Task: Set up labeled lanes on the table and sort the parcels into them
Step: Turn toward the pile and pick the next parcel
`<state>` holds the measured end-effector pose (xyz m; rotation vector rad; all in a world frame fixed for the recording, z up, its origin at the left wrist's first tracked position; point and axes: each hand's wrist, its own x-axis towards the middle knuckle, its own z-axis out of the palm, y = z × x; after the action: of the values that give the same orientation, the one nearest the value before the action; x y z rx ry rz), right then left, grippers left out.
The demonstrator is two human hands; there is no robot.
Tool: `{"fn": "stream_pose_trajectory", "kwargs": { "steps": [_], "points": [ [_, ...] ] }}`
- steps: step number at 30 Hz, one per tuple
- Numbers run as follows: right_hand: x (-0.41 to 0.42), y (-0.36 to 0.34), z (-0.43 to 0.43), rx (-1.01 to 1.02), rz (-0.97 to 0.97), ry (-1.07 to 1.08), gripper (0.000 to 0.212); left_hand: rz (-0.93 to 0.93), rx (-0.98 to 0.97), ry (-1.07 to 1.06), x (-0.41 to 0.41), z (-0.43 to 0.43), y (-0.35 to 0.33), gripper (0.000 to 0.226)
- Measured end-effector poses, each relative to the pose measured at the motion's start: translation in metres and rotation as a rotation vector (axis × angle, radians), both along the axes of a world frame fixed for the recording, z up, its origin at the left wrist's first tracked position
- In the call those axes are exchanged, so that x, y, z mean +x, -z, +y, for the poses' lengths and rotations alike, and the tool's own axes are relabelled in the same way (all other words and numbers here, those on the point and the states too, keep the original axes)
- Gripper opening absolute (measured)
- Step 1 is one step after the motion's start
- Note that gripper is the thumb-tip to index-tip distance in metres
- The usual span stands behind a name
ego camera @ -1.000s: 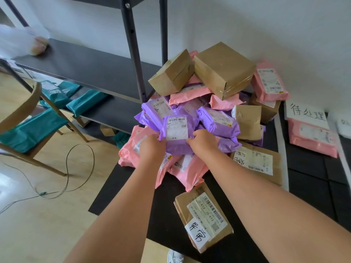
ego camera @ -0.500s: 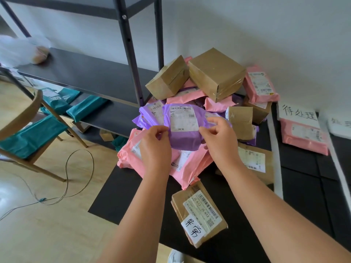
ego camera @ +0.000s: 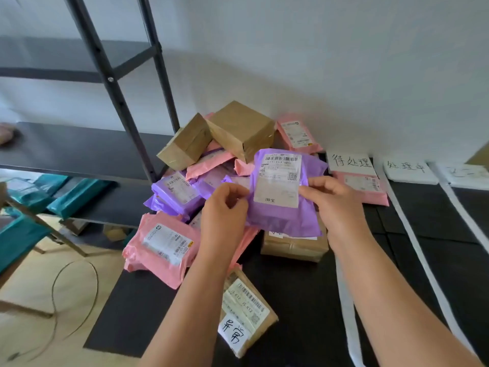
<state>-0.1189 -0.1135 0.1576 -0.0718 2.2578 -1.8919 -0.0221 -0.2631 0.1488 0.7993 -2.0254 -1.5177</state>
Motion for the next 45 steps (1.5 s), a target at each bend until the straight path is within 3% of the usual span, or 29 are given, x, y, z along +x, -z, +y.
{"fn": "stream_pose_trajectory", "kwargs": {
  "steps": [4, 8, 15, 23, 27, 29, 35, 45],
  "points": [
    [0.01, -0.015, 0.029, -0.06, 0.054, 0.034, 0.008, 0.025, 0.107, 0.045, -0.013, 0.02, -0.016, 0.029],
    [0.014, -0.027, 0.049, -0.053, 0.137, 0.008, 0.009, 0.084, 0.172, 0.054, -0.027, 0.035, -0.031, 0.007],
    [0.011, -0.033, 0.069, 0.091, 0.258, -0.051, 0.004, 0.121, 0.249, 0.062, -0.041, 0.054, -0.043, 0.008],
    [0.012, -0.053, 0.085, -0.111, 0.222, 0.07, 0.022, 0.24, 0.581, 0.229, -0.037, 0.071, -0.061, 0.022],
    [0.012, -0.066, 0.094, -0.003, 0.375, 0.069, 0.004, 0.26, 0.635, 0.319, -0.034, 0.084, -0.072, 0.02],
    [0.011, -0.07, 0.098, 0.011, 0.412, 0.098, 0.007, 0.276, 0.658, 0.334, -0.034, 0.085, -0.076, 0.018],
    [0.012, -0.075, 0.1, -0.208, 0.268, 0.098, 0.007, 0.278, 0.705, 0.314, -0.03, 0.084, -0.084, 0.02],
    [0.006, -0.072, 0.1, -0.156, 0.25, 0.035, 0.004, 0.251, 0.715, 0.237, -0.031, 0.083, -0.082, 0.019]
  ]
}}
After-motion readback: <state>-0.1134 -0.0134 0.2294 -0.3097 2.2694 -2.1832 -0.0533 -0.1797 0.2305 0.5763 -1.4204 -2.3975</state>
